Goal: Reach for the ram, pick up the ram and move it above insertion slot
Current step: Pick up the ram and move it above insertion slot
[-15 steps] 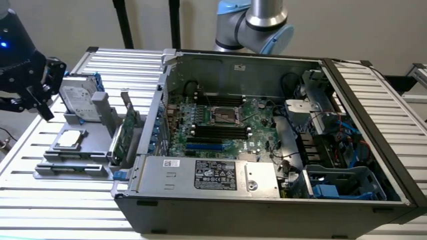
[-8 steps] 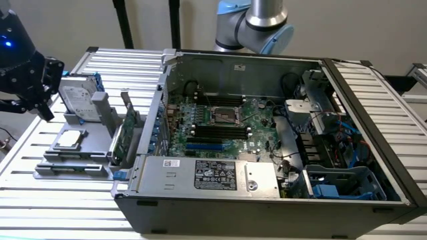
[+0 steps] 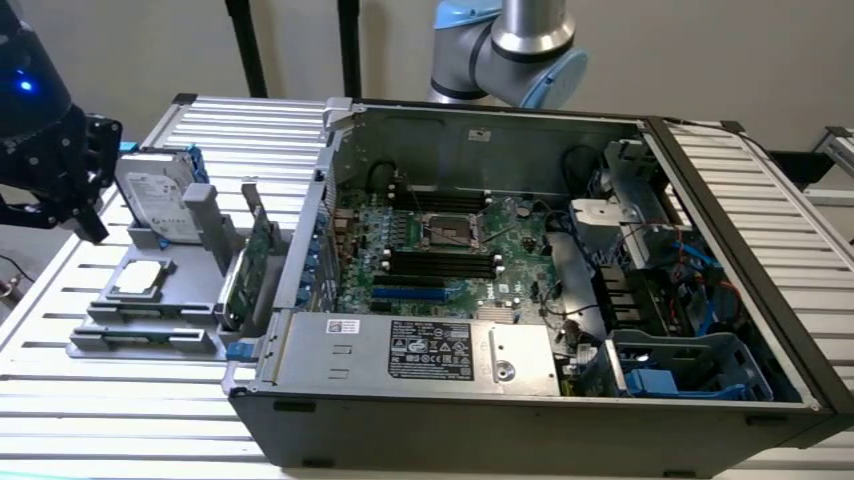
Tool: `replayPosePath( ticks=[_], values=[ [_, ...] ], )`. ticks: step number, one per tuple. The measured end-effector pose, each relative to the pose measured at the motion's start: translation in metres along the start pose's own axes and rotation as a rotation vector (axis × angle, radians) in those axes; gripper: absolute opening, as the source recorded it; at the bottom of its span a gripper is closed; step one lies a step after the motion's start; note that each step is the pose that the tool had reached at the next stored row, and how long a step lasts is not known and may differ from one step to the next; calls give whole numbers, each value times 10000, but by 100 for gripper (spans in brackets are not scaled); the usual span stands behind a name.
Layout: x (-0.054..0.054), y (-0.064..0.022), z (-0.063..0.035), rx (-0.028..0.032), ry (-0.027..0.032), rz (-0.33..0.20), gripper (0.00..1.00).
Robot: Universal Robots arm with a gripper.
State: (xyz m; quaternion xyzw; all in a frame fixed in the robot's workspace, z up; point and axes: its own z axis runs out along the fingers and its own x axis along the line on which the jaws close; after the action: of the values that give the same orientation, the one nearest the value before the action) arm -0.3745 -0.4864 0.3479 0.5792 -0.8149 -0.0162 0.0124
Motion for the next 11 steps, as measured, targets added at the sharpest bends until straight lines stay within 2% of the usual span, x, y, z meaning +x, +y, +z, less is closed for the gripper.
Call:
replayPosePath(
  ticks=[6,11],
  values=[
    [0,0,3,3,44,-1083,11],
    [0,-1,8,34,74,-1999,11]
  ],
)
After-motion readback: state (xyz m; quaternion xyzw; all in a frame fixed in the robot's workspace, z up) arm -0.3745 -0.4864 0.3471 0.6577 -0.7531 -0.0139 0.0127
